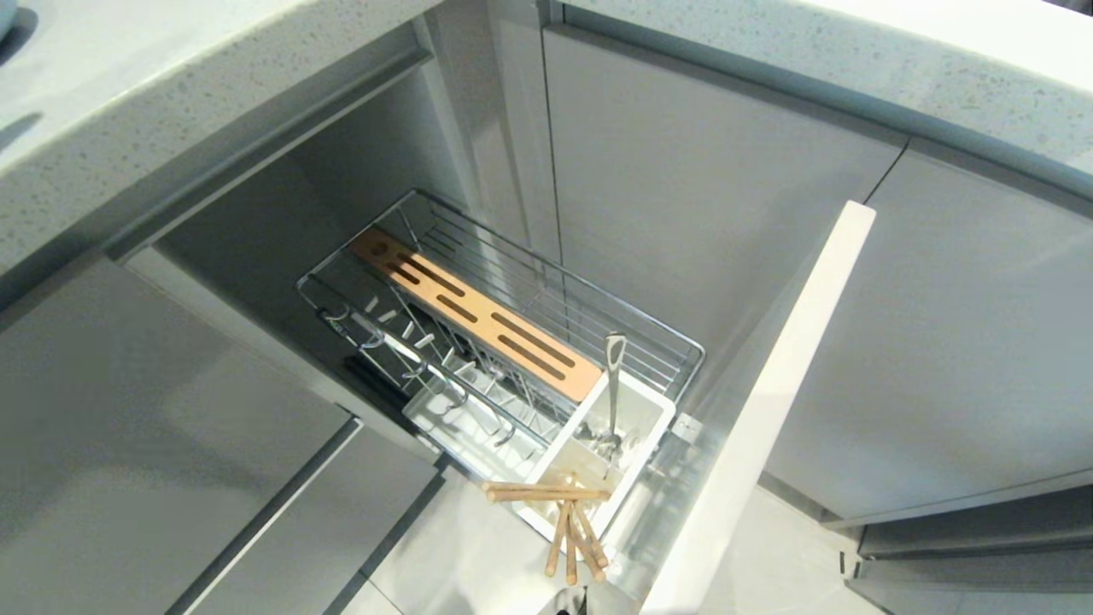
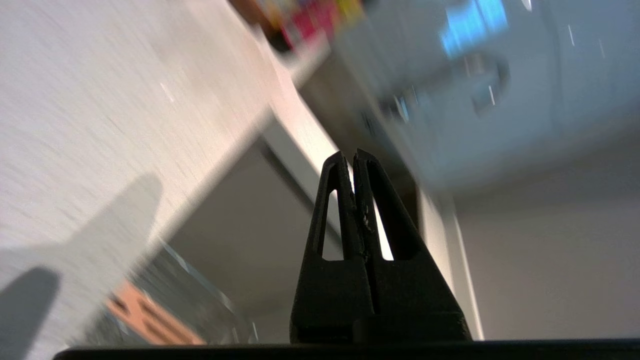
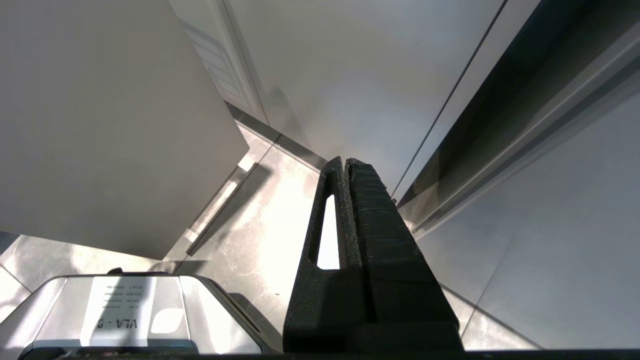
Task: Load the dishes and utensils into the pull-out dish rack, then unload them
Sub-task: Take the fork out of the cupboard
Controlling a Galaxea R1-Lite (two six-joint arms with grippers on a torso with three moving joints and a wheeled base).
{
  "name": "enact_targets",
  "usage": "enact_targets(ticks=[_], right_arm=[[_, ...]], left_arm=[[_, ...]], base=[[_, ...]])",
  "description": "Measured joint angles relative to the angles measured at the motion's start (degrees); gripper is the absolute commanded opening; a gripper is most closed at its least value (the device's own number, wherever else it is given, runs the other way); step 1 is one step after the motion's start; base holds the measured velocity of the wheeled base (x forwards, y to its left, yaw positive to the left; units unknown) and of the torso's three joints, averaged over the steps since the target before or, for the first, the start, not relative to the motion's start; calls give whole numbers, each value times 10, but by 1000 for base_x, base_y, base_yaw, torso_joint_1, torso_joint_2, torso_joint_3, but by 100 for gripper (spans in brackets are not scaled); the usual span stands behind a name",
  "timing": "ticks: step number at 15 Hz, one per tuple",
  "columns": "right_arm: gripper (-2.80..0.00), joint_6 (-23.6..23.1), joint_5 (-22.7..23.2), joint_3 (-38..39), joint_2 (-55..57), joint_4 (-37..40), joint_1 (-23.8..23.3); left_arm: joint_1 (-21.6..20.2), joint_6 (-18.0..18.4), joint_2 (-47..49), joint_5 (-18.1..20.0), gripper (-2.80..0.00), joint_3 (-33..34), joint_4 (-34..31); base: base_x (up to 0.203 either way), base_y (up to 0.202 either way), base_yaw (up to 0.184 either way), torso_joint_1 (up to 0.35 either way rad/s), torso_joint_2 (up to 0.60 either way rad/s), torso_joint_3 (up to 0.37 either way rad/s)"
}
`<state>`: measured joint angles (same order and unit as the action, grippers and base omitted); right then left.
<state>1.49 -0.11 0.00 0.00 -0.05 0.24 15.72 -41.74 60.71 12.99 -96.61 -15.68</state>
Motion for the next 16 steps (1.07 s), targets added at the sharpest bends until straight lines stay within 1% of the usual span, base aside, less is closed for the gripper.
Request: enact_targets(ticks=[1,2,4,5,6,7,8,9,11,12,13,14,16], right_arm=[[-280,0,0,0,0,0,0],[-280,0,0,0,0,0,0],[-280,0,0,0,0,0,0],[-280,0,0,0,0,0,0],[-280,0,0,0,0,0,0],[-280,0,0,0,0,0,0],[-280,0,0,0,0,0,0],[-280,0,0,0,0,0,0],[-280,0,0,0,0,0,0],[-280,0,0,0,0,0,0],[-280,0,0,0,0,0,0],[-280,0,0,0,0,0,0],[-280,0,0,0,0,0,0]], left_arm=[[4,11,4,51,-280,3,-20],[7,32,7,98,-280,7,-44],[24,88,13,176,-280,20,-89],[37,114,18,198,-280,26,-108],[54,140,25,199,-280,29,-128],[75,158,34,185,-280,31,-141],[100,168,47,157,-280,36,-146],[130,175,62,118,-280,40,-148],[195,190,100,13,-280,47,-152],[224,195,120,-46,-280,49,-154],[246,197,135,-90,-280,51,-155],[265,197,147,-121,-280,55,-156],[292,196,166,-147,-280,57,-166]], base=[[0,0,0,0,0,0],[0,0,0,0,0,0],[0,0,0,0,0,0],[0,0,0,0,0,0],[0,0,0,0,0,0],[0,0,0,0,0,0],[0,0,0,0,0,0],[0,0,0,0,0,0],[0,0,0,0,0,0],[0,0,0,0,0,0],[0,0,0,0,0,0],[0,0,0,0,0,0],[0,0,0,0,0,0]])
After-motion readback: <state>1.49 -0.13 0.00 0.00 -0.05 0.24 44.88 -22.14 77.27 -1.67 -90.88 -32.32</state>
